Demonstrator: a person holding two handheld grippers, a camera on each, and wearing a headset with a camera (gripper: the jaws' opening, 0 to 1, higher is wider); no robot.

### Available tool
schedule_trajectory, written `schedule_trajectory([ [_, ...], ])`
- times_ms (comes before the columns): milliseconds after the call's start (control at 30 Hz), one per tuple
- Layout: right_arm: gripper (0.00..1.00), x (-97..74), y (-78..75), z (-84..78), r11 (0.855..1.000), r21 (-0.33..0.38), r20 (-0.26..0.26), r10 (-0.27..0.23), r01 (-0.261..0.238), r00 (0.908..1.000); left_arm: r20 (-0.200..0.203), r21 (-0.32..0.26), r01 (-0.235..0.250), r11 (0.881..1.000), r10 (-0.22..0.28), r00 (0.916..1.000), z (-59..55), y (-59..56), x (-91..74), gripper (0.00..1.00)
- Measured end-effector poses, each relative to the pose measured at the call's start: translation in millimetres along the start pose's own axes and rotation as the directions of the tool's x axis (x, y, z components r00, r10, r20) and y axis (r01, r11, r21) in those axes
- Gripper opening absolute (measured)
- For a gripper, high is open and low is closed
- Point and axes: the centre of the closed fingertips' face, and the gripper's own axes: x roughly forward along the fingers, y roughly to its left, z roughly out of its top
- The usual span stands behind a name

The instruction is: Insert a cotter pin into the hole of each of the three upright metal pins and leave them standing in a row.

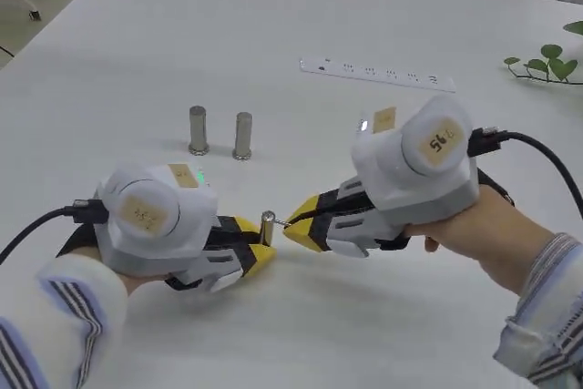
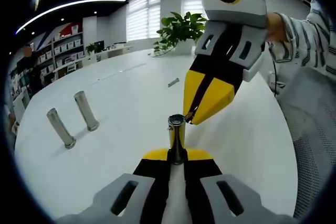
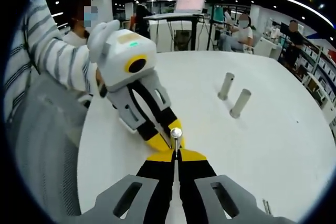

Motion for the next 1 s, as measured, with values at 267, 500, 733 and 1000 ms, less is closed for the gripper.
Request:
schedule_trajectory([
  [267, 0.04, 4.6, -1.3, 3.1, 1.000, -0.017, 0.020, 0.016, -0.016, 0.9997, 0.001, 0.005, -0.001, 1.000, 0.001, 1.0000, 0.6, -1.2, 1.3, 0.07],
  [500, 0.15, 1.1, -5.4, -4.1, 1.000, -0.024, -0.008, -0.007, 0.006, 0.9999, 0.000, 0.004, 0.000, 1.000, 0.000, 1.0000, 0.2, -1.3, 1.2, 0.07],
  [733, 0.10, -12.3, -5.4, -2.9, 1.000, 0.014, 0.010, -0.004, 0.004, 0.9999, 0.000, 0.002, -0.007, 1.000, 0.007, 1.0000, 0.1, -1.4, 1.2, 0.08],
  [1000, 0.03, -9.1, 1.6, 0.8, 0.999, 0.039, 0.024, 0.020, -0.021, 0.9995, -0.005, 0.007, -0.012, 1.000, 0.012, 0.9999, 0.3, -2.2, 0.3, 0.08],
])
